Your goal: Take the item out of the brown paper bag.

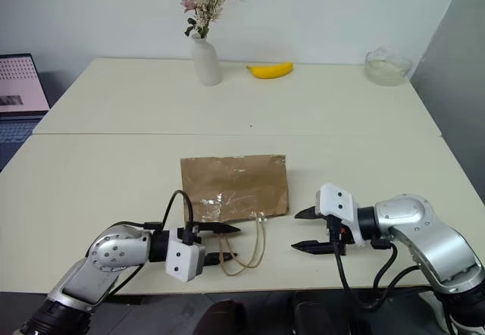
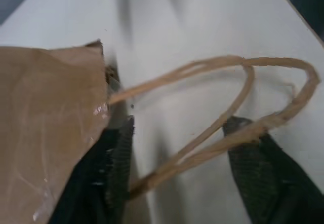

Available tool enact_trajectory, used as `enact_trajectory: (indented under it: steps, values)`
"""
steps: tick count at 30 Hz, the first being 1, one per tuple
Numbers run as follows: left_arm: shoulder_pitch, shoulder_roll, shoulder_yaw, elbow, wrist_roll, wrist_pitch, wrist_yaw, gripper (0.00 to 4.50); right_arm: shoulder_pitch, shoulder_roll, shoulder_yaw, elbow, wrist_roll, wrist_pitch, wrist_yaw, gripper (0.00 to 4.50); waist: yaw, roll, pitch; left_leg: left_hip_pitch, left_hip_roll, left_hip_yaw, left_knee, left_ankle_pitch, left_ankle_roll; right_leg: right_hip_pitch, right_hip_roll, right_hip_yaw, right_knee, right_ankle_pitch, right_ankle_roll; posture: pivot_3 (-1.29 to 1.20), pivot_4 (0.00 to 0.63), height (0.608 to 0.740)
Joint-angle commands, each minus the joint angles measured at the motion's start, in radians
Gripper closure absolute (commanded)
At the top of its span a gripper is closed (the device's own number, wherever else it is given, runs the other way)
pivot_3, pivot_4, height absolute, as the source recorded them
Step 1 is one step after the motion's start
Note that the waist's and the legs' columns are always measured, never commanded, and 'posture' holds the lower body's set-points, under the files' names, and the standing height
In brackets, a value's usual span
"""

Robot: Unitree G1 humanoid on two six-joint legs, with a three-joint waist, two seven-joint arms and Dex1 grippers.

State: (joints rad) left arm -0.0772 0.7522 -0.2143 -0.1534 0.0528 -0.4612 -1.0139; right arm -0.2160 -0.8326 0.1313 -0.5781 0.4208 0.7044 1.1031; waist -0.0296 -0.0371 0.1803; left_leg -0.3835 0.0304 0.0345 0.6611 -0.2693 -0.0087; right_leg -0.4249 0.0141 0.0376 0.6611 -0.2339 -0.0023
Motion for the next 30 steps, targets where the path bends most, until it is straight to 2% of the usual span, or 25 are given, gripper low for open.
enact_trajectory:
  steps: [1, 5, 8, 11, 16, 19, 22, 26, 30]
  values:
    - [0.01, 0.014, 0.016, -0.065, -0.059, 0.035, -0.001, 3.18, 0.016, -0.018, -0.017, -0.043, 0.025, 0.005, -0.015, 1.36, -0.001, 0.0, 0.0, 0.0, 0.0, 0.0, 0.0, 0.0, 0.0, 0.0, 0.0, 0.0, 0.0, 0.0, 0.0, 0.0, 0.15, 0.74]
    - [0.051, 0.032, 0.077, -0.186, -0.181, 0.238, 0.013, 4.4, 0.047, -0.027, 0.0, -0.064, 0.054, 0.013, -0.005, 1.36, -0.001, 0.0, 0.0, 0.001, 0.0, -0.001, 0.0, 0.0, 0.0, 0.0, 0.0, 0.0, 0.001, 0.0, 0.0, 0.0, 0.15, 0.74]
    - [0.066, 0.037, 0.121, -0.272, -0.274, 0.425, 0.035, 4.4, 0.055, -0.021, 0.019, -0.08, 0.082, 0.018, -0.001, 1.36, -0.001, 0.0, 0.0, 0.001, 0.0, -0.001, 0.0, 0.0, 0.0, 0.0, 0.0, -0.001, 0.001, 0.0, 0.0, 0.0, 0.15, 0.74]
    - [0.097, 0.084, 0.151, -0.348, -0.337, 0.546, 0.006, 4.4, 0.042, -0.005, 0.065, -0.072, 0.077, 0.008, -0.004, 1.36, -0.002, 0.0, 0.0, 0.001, 0.0, -0.001, 0.0, 0.0, 0.0, 0.001, 0.0, -0.001, 0.001, 0.0, 0.0, 0.0, 0.15, 0.74]
    - [0.153, 0.139, 0.144, -0.399, -0.357, 0.597, -0.041, 4.4, 0.015, -0.004, 0.099, -0.039, 0.067, -0.015, 0.001, 1.36, -0.001, 0.0, 0.0, 0.001, 0.0, -0.001, 0.0, 0.0, 0.0, 0.001, 0.0, -0.001, 0.0, 0.0, 0.0, 0.0, 0.15, 0.74]
    - [0.181, 0.146, 0.127, -0.391, -0.329, 0.561, -0.065, 4.4, 0.0, 0.005, 0.109, -0.034, 0.072, -0.013, -0.007, 1.36, -0.001, 0.0, 0.0, 0.002, 0.0, -0.001, 0.0, 0.0, 0.0, 0.001, 0.0, 0.0, 0.0, -0.003, -0.005, 0.0, 0.15, 0.74]
    - [0.176, 0.125, 0.115, -0.339, -0.282, 0.501, -0.054, 3.81, -0.009, 0.011, 0.114, -0.037, 0.077, -0.007, -0.014, 1.36, 0.0, 0.0, 0.0, 0.001, 0.0, -0.001, 0.0, 0.0, 0.0, 0.001, 0.0, -0.001, 0.0, -0.003, -0.006, 0.0, 0.15, 0.74]
    - [0.197, 0.14, 0.12, -0.32, -0.242, 0.423, -0.072, 2.62, -0.012, 0.006, 0.11, -0.045, 0.088, 0.004, -0.016, 1.36, 0.001, 0.0, 0.0, 0.001, 0.0, -0.001, 0.0, 0.0, 0.0, 0.001, 0.0, -0.001, 0.0, -0.003, -0.006, 0.0, 0.15, 0.74]
    - [0.252, 0.18, 0.149, -0.33, -0.23, 0.366, -0.099, 2.62, -0.01, 0.0, 0.106, -0.054, 0.098, 0.016, -0.017, 1.36, 0.0, 0.0, 0.0, 0.001, 0.0, -0.001, 0.0, 0.0, 0.0, 0.001, 0.0, 0.0, -0.001, -0.003, -0.006, 0.0, 0.15, 0.74]
